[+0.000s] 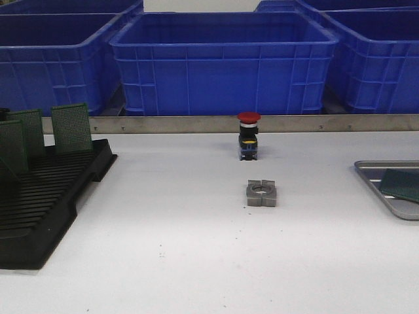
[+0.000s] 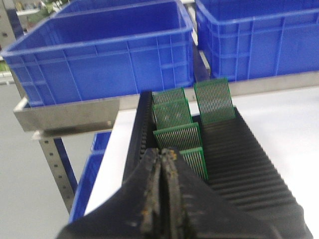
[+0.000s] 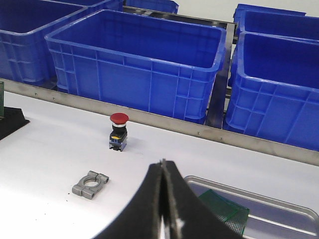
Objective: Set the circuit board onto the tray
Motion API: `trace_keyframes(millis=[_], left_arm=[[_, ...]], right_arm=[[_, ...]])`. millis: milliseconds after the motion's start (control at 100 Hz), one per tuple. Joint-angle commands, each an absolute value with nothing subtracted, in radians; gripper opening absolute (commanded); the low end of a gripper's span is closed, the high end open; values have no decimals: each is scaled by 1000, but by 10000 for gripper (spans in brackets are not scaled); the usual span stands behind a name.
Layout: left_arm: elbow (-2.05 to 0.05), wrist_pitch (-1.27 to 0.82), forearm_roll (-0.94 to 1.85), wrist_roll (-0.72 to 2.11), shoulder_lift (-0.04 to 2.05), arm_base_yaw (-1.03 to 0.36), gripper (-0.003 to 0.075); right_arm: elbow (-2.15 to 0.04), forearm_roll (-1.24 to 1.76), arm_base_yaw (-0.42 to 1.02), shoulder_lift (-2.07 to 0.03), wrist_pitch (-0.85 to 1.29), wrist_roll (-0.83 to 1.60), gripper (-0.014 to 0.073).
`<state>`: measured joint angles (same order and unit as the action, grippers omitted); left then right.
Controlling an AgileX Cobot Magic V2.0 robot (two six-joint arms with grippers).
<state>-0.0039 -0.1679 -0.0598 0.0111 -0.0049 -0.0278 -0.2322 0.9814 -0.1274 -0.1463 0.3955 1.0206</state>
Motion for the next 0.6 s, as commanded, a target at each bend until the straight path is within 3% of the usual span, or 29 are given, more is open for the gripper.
trace_keyframes(millis=[0, 590], left_arm=[[27, -148, -56, 0, -38, -44, -17], [25, -120, 10, 0, -38, -46, -17]], right_arm=[[-259, 1001, -127, -156, 355, 1028, -59], [-259, 1001, -127, -155, 355, 1028, -59]])
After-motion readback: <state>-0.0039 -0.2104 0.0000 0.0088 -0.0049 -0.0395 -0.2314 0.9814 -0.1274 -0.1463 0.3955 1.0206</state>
